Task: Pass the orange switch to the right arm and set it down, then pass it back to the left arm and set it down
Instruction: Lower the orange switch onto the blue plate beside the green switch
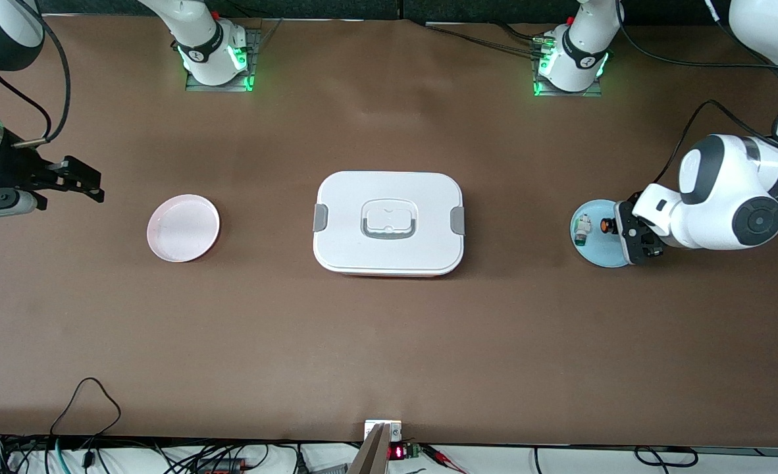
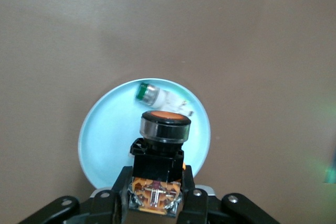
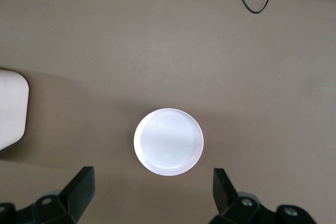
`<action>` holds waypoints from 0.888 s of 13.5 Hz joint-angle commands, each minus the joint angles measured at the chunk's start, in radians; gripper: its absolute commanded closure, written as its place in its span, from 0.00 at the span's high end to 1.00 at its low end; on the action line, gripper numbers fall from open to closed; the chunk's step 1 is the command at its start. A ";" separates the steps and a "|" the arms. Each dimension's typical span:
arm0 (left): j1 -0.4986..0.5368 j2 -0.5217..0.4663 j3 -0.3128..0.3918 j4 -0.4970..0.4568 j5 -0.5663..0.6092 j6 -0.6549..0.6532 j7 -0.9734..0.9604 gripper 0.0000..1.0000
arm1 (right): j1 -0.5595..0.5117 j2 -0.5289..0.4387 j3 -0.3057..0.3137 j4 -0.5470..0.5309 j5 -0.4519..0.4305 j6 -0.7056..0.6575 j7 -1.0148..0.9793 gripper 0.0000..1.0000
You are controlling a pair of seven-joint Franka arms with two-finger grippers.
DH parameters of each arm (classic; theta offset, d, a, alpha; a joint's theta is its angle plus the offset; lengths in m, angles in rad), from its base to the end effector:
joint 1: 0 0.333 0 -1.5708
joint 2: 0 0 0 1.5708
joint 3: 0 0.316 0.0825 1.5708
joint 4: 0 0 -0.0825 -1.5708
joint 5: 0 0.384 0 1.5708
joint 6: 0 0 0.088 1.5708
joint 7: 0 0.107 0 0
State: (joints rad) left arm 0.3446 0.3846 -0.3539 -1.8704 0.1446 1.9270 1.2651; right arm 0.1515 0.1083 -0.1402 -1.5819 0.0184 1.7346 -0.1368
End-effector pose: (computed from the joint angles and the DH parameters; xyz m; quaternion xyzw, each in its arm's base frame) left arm 0.5948 0.0144 0.2990 0.7745 -0.6146 -0.1192 0.0903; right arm 0.5996 0.0126 0.5720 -0.9971 -0.0732 -0.0228 0.0001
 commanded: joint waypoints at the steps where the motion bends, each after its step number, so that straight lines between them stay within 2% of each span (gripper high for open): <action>1: 0.054 0.028 -0.005 -0.047 0.032 0.105 0.077 0.10 | -0.009 -0.004 0.001 0.006 -0.008 -0.001 0.017 1.00; 4: 0.085 0.069 -0.007 -0.059 0.073 0.165 0.099 0.10 | -0.010 -0.004 0.002 0.008 -0.008 0.000 0.016 1.00; 12: 0.106 0.069 -0.005 -0.162 0.115 0.311 0.099 0.09 | -0.010 -0.001 0.002 0.008 -0.015 -0.003 0.010 1.00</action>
State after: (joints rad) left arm 0.4296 0.4691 -0.3523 -2.0069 0.2226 2.2081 1.3460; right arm 0.1440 0.1088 -0.1410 -1.5818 0.0184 1.7377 -0.1338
